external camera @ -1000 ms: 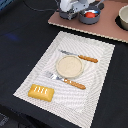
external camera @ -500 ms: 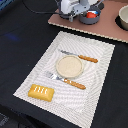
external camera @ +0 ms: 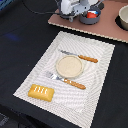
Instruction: Interact with the objects in diverse but meaningful ways.
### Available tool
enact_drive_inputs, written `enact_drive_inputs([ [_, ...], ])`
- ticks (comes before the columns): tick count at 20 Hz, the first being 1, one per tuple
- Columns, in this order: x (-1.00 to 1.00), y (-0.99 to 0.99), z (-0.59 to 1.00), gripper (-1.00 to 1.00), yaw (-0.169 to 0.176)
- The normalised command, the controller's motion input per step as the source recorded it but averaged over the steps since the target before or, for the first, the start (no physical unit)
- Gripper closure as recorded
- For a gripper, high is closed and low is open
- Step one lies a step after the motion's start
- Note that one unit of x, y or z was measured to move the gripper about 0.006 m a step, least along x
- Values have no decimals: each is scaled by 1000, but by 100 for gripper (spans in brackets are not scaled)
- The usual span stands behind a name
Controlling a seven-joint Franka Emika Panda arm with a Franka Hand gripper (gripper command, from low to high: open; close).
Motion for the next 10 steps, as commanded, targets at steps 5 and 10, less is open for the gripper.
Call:
enact_drive_inputs([
  [5, -121, 22, -299, -100, 0],
  [10, -126, 3, -418, -100, 0],
])
